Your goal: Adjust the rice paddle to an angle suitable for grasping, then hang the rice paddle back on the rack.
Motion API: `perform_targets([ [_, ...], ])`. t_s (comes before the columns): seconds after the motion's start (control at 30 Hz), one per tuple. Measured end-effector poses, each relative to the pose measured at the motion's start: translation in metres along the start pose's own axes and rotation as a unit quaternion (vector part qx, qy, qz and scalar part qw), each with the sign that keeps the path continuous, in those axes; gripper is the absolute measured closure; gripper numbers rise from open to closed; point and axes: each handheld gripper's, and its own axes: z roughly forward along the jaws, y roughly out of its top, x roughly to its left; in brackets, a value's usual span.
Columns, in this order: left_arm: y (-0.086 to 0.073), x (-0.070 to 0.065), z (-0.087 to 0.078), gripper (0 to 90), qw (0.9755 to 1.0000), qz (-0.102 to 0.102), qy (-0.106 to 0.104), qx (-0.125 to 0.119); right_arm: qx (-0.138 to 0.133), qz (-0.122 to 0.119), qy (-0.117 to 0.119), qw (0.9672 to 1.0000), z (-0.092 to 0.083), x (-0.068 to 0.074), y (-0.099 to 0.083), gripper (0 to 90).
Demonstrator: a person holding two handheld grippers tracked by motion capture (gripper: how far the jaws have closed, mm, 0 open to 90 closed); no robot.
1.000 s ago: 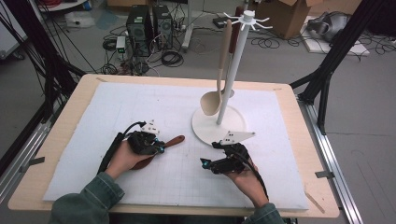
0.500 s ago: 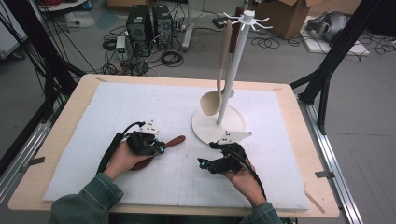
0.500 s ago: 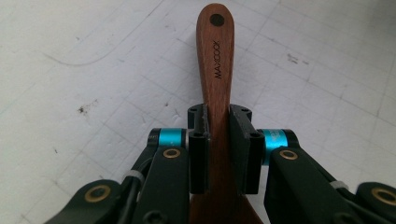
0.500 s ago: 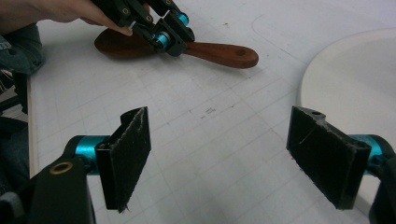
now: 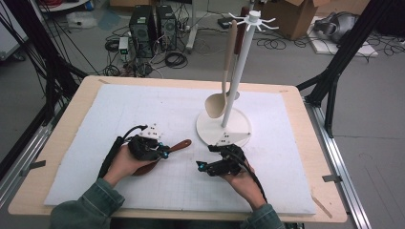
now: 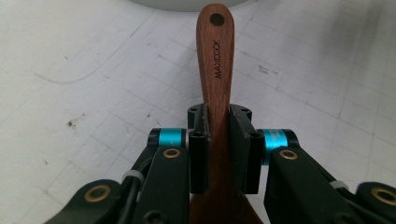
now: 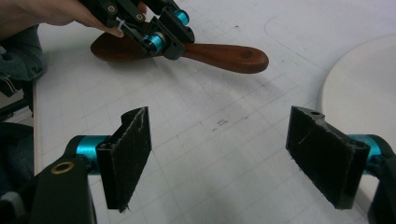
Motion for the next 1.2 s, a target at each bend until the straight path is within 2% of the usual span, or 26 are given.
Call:
perform_targets([
  [0.37,-0.002,-0.006,-0.007,78.1,0.9997,0.003,-0.014,-0.021,-0.002,-0.001,0.002,1.0,0.005,0.001,0.01,22.3],
  [0.7,-0.001,-0.012,-0.01,78.1,0.999,0.019,-0.025,-0.03,-0.002,-0.005,0.007,1.0,0.009,0.002,0.016,23.5],
  [0.87,0.0,-0.017,-0.011,78.1,0.9987,0.017,-0.031,-0.038,0.0,0.001,0.01,1.0,0.01,0.002,0.016,23.8],
  [1.0,0.002,-0.02,-0.012,78.1,0.998,0.023,-0.039,-0.043,0.002,0.007,0.011,0.9999,0.012,0.001,0.015,24.2],
  [1.2,0.003,-0.024,-0.011,78.1,0.9967,0.03,-0.053,-0.054,0.003,0.022,0.014,0.9997,0.013,0.0,0.015,29.4],
])
